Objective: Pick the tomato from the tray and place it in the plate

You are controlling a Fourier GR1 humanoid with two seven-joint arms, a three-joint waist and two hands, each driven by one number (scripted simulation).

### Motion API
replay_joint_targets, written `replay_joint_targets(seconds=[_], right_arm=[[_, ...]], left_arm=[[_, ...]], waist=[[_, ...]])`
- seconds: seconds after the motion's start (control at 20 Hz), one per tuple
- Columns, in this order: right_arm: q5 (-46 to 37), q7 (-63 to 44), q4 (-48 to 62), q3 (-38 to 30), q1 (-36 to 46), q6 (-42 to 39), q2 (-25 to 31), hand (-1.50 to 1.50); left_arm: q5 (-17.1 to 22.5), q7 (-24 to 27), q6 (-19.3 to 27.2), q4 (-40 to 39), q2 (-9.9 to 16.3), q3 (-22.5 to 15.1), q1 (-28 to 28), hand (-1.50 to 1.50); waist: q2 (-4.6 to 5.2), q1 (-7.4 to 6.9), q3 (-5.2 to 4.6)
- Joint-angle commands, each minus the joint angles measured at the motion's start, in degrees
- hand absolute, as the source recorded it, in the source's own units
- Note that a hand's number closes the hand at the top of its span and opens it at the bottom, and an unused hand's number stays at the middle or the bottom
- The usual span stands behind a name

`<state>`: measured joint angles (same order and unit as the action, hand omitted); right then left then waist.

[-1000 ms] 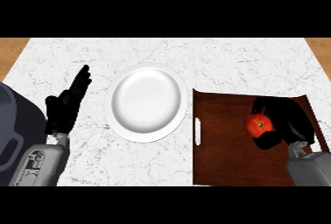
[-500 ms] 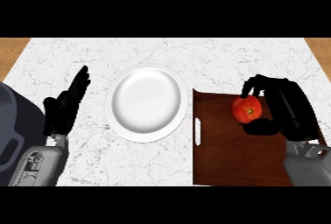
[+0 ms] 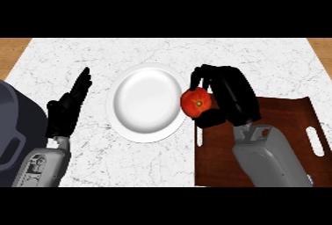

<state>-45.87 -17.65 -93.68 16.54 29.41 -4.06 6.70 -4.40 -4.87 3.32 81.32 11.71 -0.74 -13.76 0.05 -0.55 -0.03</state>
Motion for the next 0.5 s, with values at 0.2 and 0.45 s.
replay_joint_targets(seconds=[0.2, 0.45], right_arm=[[4.5, -3.6, 20.7, 7.2, 13.6, 9.8, -6.6, 1.5], [0.6, -4.7, 30.9, 13.1, 17.5, 11.9, -6.7, 1.5]], left_arm=[[1.2, 1.8, -2.8, -3.0, 0.5, 1.3, -1.6, 0.0], [0.1, 0.5, -2.0, -0.7, 0.2, 1.1, -0.9, 0.0]], waist=[[0.34, -1.03, 0.0], [0.14, -0.88, 0.0]])
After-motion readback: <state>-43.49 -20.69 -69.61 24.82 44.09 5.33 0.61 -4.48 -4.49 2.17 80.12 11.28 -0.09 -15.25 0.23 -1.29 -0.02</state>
